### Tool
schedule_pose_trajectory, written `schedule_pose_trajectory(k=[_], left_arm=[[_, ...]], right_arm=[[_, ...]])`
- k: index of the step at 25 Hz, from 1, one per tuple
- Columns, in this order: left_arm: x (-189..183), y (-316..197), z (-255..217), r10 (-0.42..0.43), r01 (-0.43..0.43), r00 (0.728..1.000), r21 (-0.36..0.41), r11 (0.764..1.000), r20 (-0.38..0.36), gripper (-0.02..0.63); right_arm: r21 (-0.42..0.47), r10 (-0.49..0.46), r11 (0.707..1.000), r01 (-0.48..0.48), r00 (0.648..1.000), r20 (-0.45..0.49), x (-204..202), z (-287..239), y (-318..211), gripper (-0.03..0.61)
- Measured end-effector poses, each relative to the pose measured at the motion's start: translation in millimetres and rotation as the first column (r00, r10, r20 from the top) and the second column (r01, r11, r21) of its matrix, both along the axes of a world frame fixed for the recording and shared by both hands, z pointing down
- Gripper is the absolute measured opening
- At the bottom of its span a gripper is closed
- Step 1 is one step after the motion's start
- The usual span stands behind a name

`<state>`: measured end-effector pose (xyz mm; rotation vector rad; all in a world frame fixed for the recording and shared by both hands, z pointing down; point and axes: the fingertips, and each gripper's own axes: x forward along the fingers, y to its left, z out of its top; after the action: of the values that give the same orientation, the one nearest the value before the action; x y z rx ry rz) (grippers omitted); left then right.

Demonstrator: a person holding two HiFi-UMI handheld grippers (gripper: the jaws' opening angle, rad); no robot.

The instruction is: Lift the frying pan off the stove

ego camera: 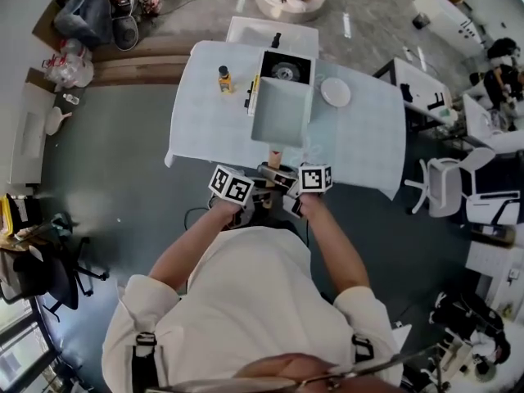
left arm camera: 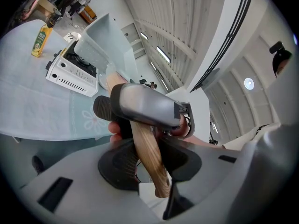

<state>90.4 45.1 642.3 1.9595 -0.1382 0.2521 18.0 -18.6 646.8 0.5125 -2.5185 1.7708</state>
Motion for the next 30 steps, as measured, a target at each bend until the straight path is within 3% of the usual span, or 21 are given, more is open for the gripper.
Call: schedule_pose_trajectory(k=[5, 14, 18, 21, 30], left_arm=[[-31, 11, -10, 0.024, -0.024, 1.0, 0.018, 1.0, -0.005, 0.15], [-71, 19, -26, 0.124, -0.124, 0.992, 0.046, 0.991, 0.007, 0.15], [-85, 27, -30, 0.155, -0.155, 0.988, 0.054, 0.986, 0.007, 0.149], [-90, 35, -31, 0.169, -0.169, 0.986, 0.059, 0.984, 0.006, 0.149], [-92, 39, -32, 0.177, -0.176, 0.984, 0.066, 0.982, 0.0, 0.149]], right_arm=[[0.019, 0.016, 1.0, -0.016, 1.0, -0.021, -29, -10, 9, 0.166], [0.056, 0.114, 0.992, -0.117, 0.993, 0.041, -62, -31, 12, 0.17], [-0.06, 0.195, 0.979, -0.192, 0.98, 0.033, -73, -29, 24, 0.17], [0.085, 0.153, 0.984, -0.155, 0.988, 0.035, -78, -36, 24, 0.172], [0.087, 0.16, 0.983, -0.163, 0.987, 0.032, -80, -38, 28, 0.173]])
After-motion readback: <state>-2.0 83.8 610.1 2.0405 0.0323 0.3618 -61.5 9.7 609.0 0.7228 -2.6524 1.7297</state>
